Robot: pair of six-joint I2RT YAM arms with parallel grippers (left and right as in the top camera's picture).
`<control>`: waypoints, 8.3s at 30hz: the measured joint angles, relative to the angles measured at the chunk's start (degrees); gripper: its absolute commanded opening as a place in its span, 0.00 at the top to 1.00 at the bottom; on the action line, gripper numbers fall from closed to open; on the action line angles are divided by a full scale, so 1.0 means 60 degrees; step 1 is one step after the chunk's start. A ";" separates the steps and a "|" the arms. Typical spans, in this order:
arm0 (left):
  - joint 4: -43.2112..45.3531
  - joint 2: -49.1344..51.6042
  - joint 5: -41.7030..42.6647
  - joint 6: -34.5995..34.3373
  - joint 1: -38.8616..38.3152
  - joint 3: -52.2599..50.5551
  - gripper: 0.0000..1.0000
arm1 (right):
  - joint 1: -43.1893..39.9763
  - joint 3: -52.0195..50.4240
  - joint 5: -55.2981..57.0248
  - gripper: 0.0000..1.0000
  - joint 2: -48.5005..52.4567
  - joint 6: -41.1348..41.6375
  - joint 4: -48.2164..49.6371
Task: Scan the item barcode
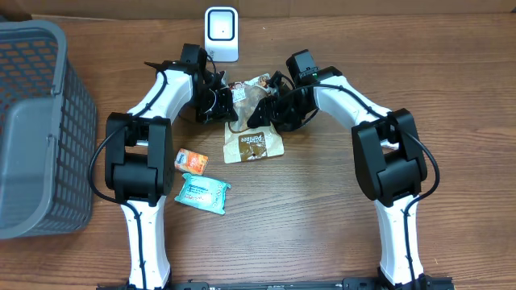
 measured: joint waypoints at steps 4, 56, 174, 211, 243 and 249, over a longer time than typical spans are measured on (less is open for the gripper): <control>-0.0004 0.0000 0.0069 -0.0007 0.0004 -0.0004 0.83 | 0.0215 -0.0004 -0.0047 0.60 0.0087 -0.0073 0.0208; -0.3719 -0.5570 -0.5016 0.0251 0.2739 0.0324 0.01 | -0.0240 -0.0011 -0.0135 0.96 -0.5686 -0.6710 -0.3089; -0.3650 -0.5552 -0.5122 0.0248 0.2739 0.0324 0.01 | 0.1559 0.1800 1.3438 0.96 -0.0994 -0.9624 0.5493; -0.3646 -0.5544 -0.5125 0.0248 0.2739 0.0324 0.01 | -0.1858 -0.1716 0.6801 0.59 -0.3843 -0.3351 -0.4903; -0.3646 -0.5544 -0.5125 0.0248 0.2739 0.0324 0.00 | -0.0011 -0.2470 0.4441 0.80 -0.3224 -0.1020 -0.1483; -0.3650 -0.5544 -0.5125 0.0244 0.2739 0.0324 0.00 | -0.0160 -0.2484 0.5446 0.80 -0.2626 -0.0739 -0.1479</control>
